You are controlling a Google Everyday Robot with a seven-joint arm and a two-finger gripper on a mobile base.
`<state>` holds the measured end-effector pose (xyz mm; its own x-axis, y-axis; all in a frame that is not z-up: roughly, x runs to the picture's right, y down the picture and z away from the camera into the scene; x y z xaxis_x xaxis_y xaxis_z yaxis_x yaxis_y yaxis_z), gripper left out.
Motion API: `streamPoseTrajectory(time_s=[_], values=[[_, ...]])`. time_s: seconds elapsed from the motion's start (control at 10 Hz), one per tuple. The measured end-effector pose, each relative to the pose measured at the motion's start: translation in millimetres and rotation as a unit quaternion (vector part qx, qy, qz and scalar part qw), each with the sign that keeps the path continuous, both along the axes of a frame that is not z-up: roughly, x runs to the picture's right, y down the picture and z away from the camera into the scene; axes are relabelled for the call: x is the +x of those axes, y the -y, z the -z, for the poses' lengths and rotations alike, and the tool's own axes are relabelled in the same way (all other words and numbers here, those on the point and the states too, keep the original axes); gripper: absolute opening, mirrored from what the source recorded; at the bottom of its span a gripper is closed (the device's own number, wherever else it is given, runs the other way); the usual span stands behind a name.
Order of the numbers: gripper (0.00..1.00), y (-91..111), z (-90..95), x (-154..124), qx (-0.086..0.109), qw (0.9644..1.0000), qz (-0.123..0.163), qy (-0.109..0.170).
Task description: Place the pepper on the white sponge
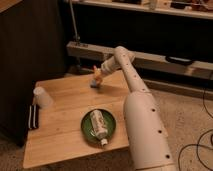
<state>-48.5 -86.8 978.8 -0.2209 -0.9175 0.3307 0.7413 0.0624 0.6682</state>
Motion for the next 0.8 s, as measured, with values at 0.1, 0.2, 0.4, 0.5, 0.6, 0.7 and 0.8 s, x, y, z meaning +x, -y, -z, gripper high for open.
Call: streamPoseTrajectory(time_s=[0.1,0.2,0.4,0.5,0.6,0.7,0.8], values=[[0.0,-1.8,-2.4,2.7,-0.003,1.0,0.001,-0.004],[0.0,-3.6,-4.9,1.4,-0.007,0.9999,0.001,-0.008],[0.0,-7.4,-11.1,-2.2,-0.013,0.9998,0.002,-0.016],[0.0,-9.9,-15.1,-2.8,-0.017,0.9996,0.003,-0.02],[0.0,-11.7,-18.0,-4.1,-0.02,0.9995,0.004,-0.023],[0.04,-13.3,-20.5,-6.4,-0.023,0.9994,0.006,-0.025],[0.15,-14.8,-24.3,-7.2,-0.027,0.9991,0.008,-0.032]])
